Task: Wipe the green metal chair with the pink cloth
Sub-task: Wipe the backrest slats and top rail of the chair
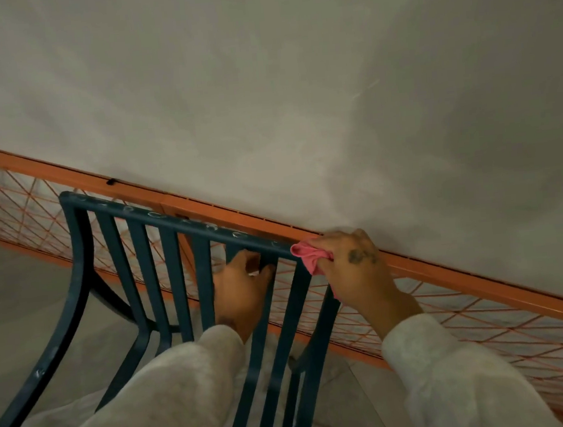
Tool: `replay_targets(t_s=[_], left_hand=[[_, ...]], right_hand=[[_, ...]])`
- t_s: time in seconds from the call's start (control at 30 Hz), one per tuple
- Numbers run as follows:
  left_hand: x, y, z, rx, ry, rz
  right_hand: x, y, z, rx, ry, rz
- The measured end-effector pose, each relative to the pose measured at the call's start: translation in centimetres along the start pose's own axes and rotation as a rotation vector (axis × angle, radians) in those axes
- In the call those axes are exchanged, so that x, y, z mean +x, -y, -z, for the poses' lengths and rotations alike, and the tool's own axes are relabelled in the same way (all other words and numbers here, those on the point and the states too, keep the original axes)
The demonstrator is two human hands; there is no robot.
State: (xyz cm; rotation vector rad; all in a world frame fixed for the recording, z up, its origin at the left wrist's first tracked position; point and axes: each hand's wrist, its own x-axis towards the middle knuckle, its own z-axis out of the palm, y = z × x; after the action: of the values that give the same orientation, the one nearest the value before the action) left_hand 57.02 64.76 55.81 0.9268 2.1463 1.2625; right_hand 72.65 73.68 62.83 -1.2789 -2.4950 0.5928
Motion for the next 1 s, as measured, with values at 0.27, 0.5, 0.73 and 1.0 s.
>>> replay_targets(t_s=[0.27,0.5,0.73,1.0], left_hand=[[1.1,0.7,0.2,0.050,0.106,-0.084],[1.2,1.1,0.3,0.006,0.171,-0.056],[1.5,1.1,0.3,0.013,0.160,-0.049],[0.6,1.2,0.9,0.020,0.025,-0.096]], right_hand=[[0.0,2.1,-1.2,-0.079,-0.046,0.158],[0.8,-0.7,2.6,0.132,0.231,-0.057],[2.0,1.8,0.8,0.113,0.204,-0.053],[-0.8,-0.7,2.9,0.365,0.093,-0.150]])
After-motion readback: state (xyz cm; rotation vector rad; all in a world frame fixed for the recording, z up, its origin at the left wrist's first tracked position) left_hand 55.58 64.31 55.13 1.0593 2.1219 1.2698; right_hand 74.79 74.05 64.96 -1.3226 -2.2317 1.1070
